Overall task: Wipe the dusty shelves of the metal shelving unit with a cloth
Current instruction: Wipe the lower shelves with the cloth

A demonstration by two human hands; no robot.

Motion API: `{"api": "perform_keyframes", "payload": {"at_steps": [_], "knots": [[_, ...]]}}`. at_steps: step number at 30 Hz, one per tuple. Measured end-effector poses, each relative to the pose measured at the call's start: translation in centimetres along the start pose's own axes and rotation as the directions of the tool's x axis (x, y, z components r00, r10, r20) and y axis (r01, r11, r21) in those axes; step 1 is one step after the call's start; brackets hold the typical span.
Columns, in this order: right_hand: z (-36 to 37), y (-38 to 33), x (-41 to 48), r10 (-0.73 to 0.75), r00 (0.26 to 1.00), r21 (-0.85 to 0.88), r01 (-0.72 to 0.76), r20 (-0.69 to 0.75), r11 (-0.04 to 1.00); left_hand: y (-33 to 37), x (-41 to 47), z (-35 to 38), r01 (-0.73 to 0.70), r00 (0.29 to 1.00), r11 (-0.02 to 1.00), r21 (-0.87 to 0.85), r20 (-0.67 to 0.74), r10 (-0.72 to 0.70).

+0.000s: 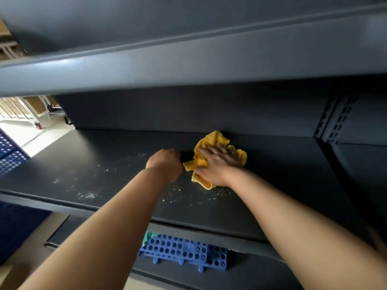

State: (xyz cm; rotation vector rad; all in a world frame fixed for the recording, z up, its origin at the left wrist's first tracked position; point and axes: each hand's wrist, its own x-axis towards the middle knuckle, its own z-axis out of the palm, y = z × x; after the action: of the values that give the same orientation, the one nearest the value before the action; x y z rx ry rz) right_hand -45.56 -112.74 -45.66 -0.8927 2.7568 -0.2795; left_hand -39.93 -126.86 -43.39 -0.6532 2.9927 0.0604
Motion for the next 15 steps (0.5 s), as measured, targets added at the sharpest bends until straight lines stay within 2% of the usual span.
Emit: {"api": "perform_keyframes", "payload": {"at_steps": [4,7,15], "knots": [[0.5,1.3,-3.5,-0.094,0.995,0.02,0.095,-0.028,0.995,0.3,-0.2,0.4,0.006,1.0,1.0,0.018,-0.022,-0.006],[0.6,2.8,-6.1,-0.102,0.994,-0.002,0.102,-0.029,0.995,0.6,-0.5,0.5,-0.008,1.0,0.999,0.031,-0.018,0.008],[0.1,7.2,-10.0,0.037,0.999,-0.034,-0.038,-0.005,0.999,0.6,-1.3,0.2,-0.025,1.0,1.0,0.005,0.007,0.025]]}}
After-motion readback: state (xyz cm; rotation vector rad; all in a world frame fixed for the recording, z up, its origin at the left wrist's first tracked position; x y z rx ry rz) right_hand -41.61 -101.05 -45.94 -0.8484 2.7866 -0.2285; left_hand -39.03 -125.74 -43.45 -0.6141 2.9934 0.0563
